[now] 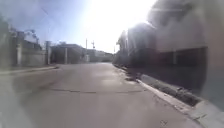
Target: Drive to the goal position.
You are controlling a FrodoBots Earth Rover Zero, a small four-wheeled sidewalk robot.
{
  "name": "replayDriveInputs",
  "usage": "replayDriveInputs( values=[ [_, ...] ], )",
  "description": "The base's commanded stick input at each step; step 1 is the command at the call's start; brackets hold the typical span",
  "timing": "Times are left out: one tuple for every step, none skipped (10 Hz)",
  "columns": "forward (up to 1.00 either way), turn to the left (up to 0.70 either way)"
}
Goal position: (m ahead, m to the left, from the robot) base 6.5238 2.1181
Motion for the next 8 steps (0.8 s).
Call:
replayDriveInputs(
  values=[
    [1.0,0.28],
    [1.0,0.12],
    [1.0,0.0],
    [1.0,0.0],
    [1.0,0.0],
    [1.0,0.0],
    [1.0,0.0],
    [1.0,0.0]
  ],
)
